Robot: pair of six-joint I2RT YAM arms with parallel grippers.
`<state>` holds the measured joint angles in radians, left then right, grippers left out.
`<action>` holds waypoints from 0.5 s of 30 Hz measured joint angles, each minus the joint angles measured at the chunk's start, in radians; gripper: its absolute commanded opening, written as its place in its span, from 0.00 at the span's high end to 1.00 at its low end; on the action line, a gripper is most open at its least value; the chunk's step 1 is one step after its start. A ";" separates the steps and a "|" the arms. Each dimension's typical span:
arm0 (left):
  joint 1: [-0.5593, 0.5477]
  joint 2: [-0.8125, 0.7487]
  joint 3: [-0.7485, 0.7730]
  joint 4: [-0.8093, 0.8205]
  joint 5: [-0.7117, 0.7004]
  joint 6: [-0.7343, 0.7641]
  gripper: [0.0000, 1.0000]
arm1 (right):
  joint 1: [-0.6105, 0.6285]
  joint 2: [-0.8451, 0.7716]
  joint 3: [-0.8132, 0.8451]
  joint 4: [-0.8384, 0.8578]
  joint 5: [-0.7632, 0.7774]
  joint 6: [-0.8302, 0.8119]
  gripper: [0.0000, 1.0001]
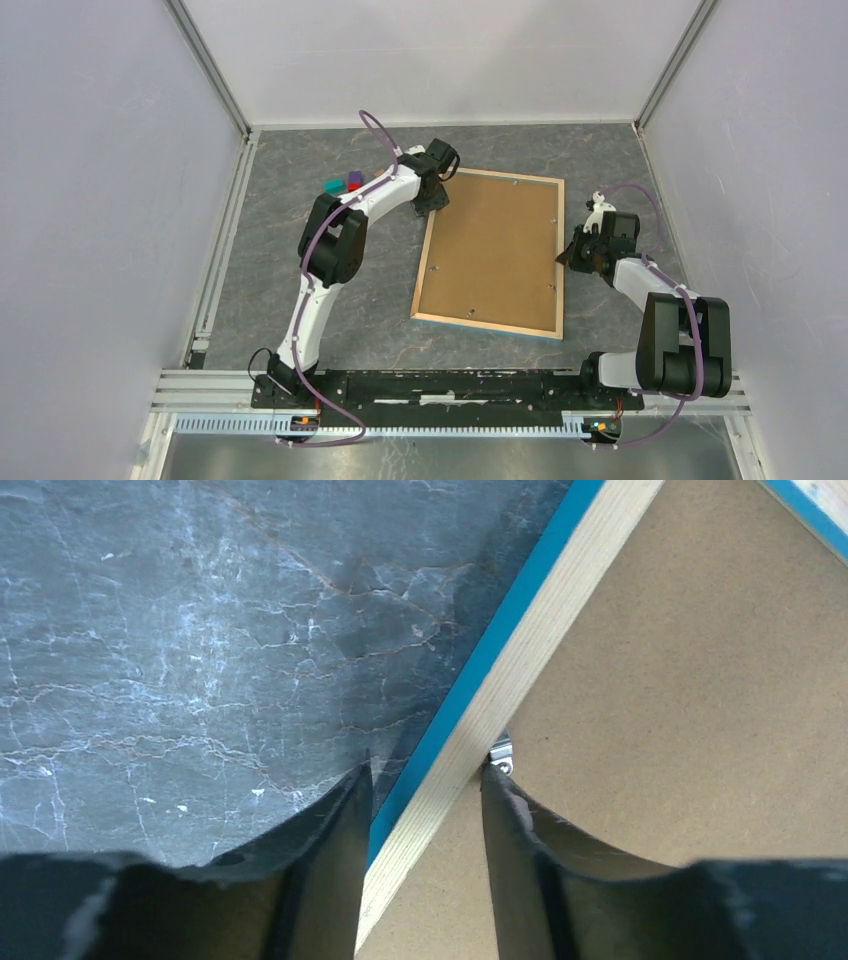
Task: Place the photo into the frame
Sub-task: Install the photo frame at the center of the board.
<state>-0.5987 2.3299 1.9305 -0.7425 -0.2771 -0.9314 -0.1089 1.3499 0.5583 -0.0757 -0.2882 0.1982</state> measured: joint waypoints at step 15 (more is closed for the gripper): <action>-0.014 -0.001 -0.004 0.035 0.051 0.097 0.33 | -0.003 0.002 -0.004 0.008 -0.014 0.006 1.00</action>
<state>-0.6128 2.3291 1.9263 -0.7074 -0.2256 -0.8349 -0.1116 1.3514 0.5541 -0.0673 -0.3027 0.2043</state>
